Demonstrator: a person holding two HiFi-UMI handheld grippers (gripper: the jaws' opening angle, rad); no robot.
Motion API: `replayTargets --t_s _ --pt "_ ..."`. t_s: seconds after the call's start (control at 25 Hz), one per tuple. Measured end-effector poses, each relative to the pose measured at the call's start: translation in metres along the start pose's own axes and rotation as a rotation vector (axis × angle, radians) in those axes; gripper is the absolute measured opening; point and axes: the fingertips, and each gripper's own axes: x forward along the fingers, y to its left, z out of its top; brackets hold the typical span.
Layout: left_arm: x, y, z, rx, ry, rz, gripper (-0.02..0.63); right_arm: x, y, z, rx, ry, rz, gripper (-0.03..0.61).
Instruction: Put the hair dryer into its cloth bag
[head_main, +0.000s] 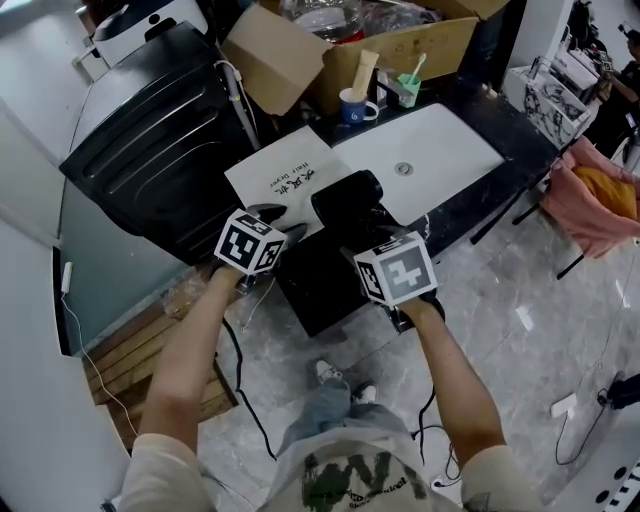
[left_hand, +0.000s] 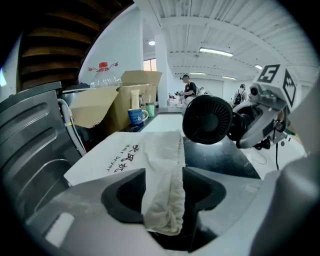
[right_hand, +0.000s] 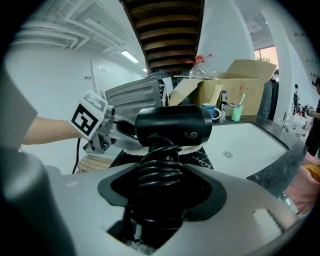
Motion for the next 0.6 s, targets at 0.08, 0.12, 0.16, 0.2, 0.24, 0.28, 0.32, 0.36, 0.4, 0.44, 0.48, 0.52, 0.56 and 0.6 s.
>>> replayTargets --t_s 0.08,0.12,0.16,0.2,0.24,0.28,0.32,0.36,0.4,0.44,0.48,0.52,0.56,0.6 --pt "0.003 0.001 -0.005 0.013 0.022 0.007 0.231 0.006 0.0 -0.005 0.003 -0.005 0.02 0.256" --pt "0.005 0.001 -0.007 0.02 0.034 0.009 0.225 0.01 0.0 -0.007 0.004 -0.012 0.035 0.256" --pt "0.007 0.001 -0.009 0.028 0.045 0.012 0.224 0.01 0.0 -0.007 0.003 -0.015 0.04 0.256" --pt "0.008 0.002 -0.011 0.037 0.054 0.017 0.221 0.007 0.0 -0.005 0.0 -0.013 0.034 0.256" --pt "0.009 0.002 -0.013 0.046 0.061 0.024 0.206 0.003 -0.001 -0.004 -0.002 -0.009 0.027 0.256" --pt "0.01 0.003 -0.013 0.054 0.063 0.033 0.178 0.002 -0.001 -0.005 -0.004 -0.006 0.024 0.256" --pt "0.01 0.004 -0.013 0.06 0.063 0.041 0.141 0.002 -0.001 -0.006 -0.004 -0.002 0.023 0.256" --pt "0.01 0.004 -0.013 0.064 0.061 0.048 0.114 0.002 -0.001 -0.007 -0.004 0.0 0.025 0.256" --pt "0.01 0.005 -0.012 0.065 0.059 0.052 0.099 0.003 -0.001 -0.009 -0.005 0.002 0.026 0.256" --pt "0.01 0.006 -0.011 0.065 0.057 0.056 0.083 0.004 -0.002 -0.009 -0.005 0.004 0.028 0.256" --pt "0.01 0.007 -0.009 0.063 0.053 0.061 0.07 0.005 -0.003 -0.01 -0.006 0.007 0.029 0.256" --pt "0.01 0.009 -0.007 0.058 0.047 0.066 0.056 0.005 -0.003 -0.01 -0.007 0.009 0.03 0.256" --pt "0.009 0.01 -0.005 0.051 0.041 0.071 0.048 0.005 -0.003 -0.01 -0.007 0.01 0.032 0.256" --pt "0.008 0.012 -0.002 0.042 0.034 0.075 0.044 0.005 -0.003 -0.009 -0.006 0.011 0.036 0.256"
